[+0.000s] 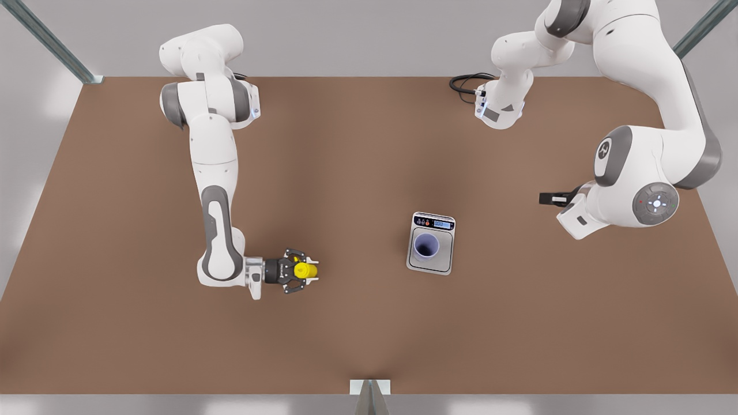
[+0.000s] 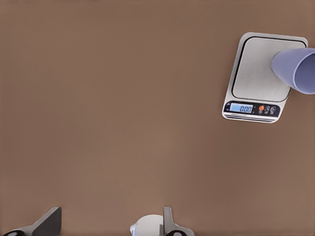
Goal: Move cup to the weight, pick up sauce bottle, pour sauce
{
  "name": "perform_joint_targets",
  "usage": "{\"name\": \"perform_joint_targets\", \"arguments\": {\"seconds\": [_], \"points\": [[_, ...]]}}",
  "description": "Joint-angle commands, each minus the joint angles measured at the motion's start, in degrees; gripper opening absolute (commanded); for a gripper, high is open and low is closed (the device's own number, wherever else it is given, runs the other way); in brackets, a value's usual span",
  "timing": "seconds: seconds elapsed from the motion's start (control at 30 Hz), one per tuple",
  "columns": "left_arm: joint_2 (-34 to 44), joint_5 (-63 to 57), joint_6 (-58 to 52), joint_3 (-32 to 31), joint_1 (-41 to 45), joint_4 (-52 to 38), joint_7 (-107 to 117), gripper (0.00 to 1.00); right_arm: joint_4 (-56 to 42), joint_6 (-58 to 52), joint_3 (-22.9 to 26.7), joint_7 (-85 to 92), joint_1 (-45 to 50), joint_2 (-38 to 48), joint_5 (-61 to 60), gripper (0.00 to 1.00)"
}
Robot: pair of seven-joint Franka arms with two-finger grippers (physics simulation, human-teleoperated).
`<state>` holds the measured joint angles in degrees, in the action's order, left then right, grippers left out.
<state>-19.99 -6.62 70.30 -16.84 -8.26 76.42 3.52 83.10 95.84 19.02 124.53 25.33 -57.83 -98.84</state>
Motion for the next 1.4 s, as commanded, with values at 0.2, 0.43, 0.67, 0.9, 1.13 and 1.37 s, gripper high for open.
{"name": "perform_joint_targets", "arguments": {"seconds": [0.2, 0.43, 0.67, 0.9, 1.13, 1.37], "points": [[0.12, 0.03, -0.60, -0.39, 0.00, 0.13, -2.20, 1.00, 0.05, -0.21, -0.04, 0.98, -0.46, 0.35, -0.03, 0.56], [-0.05, 0.12, -0.51, -0.47, 0.00, 0.22, -2.20, 1.00, -0.22, -0.21, -0.48, 4.58, -0.55, 0.08, -1.00, 0.56], [0.04, 0.12, -0.69, -0.47, 0.08, 0.22, -2.20, 1.00, -0.13, -0.30, -0.83, 4.49, -0.98, -0.01, -0.65, 0.89], [-0.05, 0.12, -1.13, -0.56, 0.00, 0.22, -2.20, 1.00, 0.14, -2.32, -0.83, 4.67, -2.13, -0.18, -0.21, 1.00], [-0.05, 0.12, -0.95, -0.83, 0.00, 0.22, -2.20, 1.00, 0.57, -4.78, -0.74, 5.64, -3.53, -0.18, -0.03, 1.00], [0.12, 0.12, -1.66, -0.83, 0.00, 0.22, -2.11, 1.00, 0.57, -7.33, -0.65, 6.25, -4.76, -0.09, 0.32, 1.00]]}}
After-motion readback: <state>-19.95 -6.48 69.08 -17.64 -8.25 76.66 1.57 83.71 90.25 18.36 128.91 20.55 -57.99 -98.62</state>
